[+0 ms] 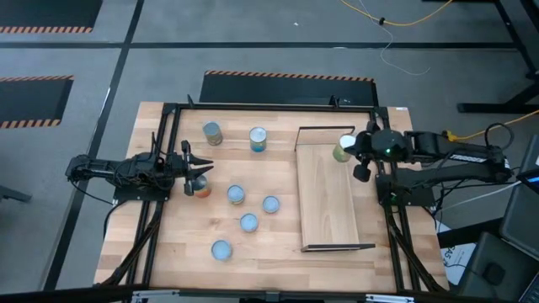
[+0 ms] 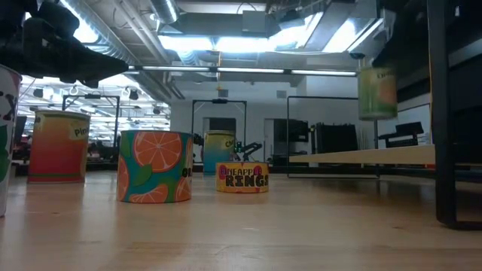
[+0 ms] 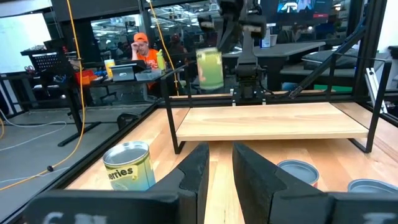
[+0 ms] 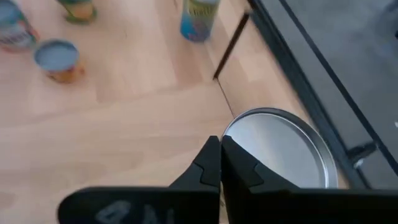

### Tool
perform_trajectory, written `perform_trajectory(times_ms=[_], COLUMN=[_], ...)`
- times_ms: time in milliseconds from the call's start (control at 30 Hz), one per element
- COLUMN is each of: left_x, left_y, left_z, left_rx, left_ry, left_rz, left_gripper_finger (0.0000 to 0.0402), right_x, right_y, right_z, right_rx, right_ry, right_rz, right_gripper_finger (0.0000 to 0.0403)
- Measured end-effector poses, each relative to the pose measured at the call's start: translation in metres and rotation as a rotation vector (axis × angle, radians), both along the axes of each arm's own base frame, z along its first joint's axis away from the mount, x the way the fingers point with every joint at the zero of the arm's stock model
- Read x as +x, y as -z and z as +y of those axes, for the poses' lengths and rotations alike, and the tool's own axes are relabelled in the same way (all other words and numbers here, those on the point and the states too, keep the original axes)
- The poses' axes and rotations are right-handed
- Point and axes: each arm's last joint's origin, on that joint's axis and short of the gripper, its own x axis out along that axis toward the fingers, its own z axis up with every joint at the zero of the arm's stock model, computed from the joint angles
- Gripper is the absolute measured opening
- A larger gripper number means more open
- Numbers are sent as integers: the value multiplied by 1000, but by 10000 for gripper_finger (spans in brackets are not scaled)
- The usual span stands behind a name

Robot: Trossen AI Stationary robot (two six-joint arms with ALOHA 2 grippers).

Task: Pick and place cans onto a shelf
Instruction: Put the large canned oranges on the shelf

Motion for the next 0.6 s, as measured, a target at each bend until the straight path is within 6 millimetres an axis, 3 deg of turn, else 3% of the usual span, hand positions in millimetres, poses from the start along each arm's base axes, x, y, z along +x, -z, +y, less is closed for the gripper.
perform_trajectory(times_ms=[167,367,600], left_x=[0,0,0], left_y=[0,0,0], left_z=[0,0,0], left_rx=[0,0,0], left_ry=[0,0,0], left_rz=[0,0,0], left_gripper_finger=[64,64,64], right_x=[7,18,21], right_y=[25,27,53], right_z=[-1,-2,-3], right_rx=[-5,-3,9], right_ry=[3,40,59], right_rz=[2,-49,-19], right_gripper_finger=[0,0,0])
